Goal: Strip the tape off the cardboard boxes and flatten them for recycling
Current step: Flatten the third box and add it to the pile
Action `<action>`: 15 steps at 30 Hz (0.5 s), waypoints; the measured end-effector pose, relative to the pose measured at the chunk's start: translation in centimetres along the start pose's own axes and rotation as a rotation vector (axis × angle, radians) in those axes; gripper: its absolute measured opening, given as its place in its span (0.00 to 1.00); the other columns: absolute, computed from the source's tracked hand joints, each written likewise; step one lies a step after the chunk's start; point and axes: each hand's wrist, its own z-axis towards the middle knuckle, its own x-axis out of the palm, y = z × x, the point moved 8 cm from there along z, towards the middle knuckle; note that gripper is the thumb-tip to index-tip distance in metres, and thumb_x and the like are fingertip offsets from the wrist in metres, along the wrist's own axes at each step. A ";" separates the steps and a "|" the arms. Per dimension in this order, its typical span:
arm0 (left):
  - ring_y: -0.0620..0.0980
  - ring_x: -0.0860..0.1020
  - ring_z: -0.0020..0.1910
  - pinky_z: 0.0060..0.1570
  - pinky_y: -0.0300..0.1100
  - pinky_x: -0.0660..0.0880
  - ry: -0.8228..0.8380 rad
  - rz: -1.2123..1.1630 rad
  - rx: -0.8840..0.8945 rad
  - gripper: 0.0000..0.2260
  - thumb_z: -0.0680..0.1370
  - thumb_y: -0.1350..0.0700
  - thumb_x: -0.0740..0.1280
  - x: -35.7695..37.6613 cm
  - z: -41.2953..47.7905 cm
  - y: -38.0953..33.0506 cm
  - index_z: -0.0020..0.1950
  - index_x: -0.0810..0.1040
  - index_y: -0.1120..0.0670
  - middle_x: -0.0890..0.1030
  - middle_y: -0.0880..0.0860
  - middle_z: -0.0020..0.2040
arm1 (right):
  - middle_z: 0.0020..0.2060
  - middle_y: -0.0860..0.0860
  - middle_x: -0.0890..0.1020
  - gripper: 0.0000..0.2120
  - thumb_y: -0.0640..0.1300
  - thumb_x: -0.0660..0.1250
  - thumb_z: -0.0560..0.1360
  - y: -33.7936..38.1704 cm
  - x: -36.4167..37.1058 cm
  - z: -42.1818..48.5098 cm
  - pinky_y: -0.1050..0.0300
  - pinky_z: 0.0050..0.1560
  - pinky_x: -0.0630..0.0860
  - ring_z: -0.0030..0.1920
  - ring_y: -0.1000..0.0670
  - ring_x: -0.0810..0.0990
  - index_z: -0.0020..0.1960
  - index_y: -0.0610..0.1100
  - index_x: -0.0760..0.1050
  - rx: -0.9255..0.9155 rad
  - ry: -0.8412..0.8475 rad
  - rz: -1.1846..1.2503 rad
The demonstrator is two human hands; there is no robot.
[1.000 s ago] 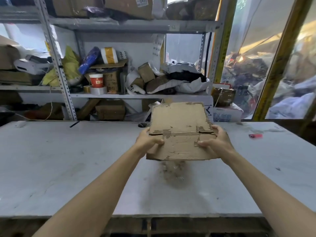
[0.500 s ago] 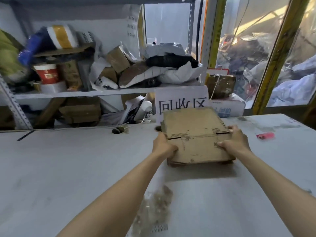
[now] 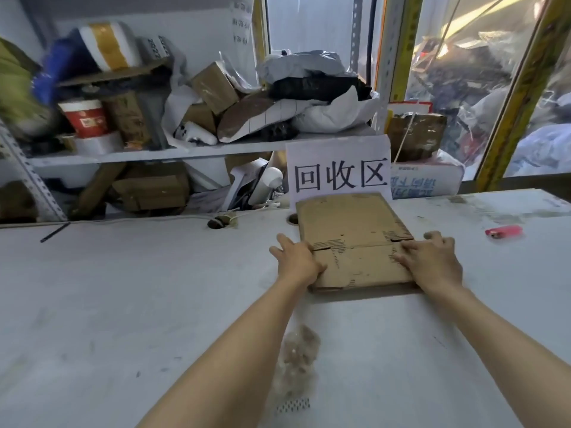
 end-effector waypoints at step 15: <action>0.49 0.77 0.59 0.61 0.45 0.75 0.425 -0.187 0.137 0.25 0.76 0.43 0.71 -7.6 -17.9 8.8 0.71 0.72 0.47 0.75 0.54 0.65 | 0.47 0.49 0.79 0.24 0.60 0.72 0.65 14.4 1.5 -18.6 0.55 0.42 0.73 0.48 0.48 0.79 0.52 0.43 0.75 -0.161 0.424 0.307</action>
